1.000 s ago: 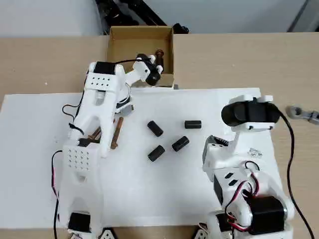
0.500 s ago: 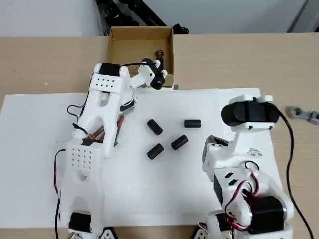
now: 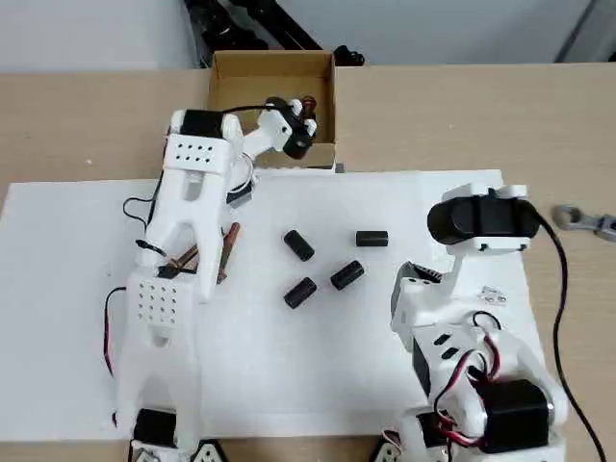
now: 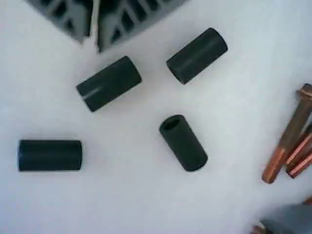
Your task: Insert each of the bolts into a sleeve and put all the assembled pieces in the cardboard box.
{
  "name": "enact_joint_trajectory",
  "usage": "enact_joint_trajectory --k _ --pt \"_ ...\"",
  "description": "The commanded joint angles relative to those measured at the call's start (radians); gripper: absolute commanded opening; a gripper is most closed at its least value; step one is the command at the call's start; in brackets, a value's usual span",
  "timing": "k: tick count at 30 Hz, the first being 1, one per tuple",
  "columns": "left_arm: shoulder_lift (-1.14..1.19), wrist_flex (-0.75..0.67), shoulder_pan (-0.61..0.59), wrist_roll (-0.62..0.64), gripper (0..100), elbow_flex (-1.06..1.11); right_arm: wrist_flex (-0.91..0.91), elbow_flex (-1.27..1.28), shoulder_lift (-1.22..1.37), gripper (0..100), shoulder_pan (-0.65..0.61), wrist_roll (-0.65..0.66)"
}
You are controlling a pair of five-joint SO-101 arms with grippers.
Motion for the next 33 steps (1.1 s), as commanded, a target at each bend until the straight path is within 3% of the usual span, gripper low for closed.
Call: enact_joint_trajectory --k 1,8,23,25,29,33 --pt "-0.18 0.028 0.012 0.026 1 0.022 0.03 0.003 0.013 0.4 0.004 -0.015" --pt "-0.486 0.028 0.014 0.187 1 0.145 -0.022 0.009 0.094 0.4 0.002 -0.063" --pt "-1.372 0.026 0.005 0.629 1 0.74 -0.302 0.005 0.386 0.9 -0.058 -0.19" --pt "-1.485 0.026 0.005 0.641 1 0.831 -0.334 -0.014 0.444 0.9 -0.064 -0.215" --pt "-1.692 0.026 0.005 0.641 1 0.998 -0.34 -0.114 0.588 0.8 -0.145 -0.124" --pt "-1.869 0.026 0.005 0.647 1 1.121 -0.245 -0.279 0.785 0.4 -0.213 -0.057"
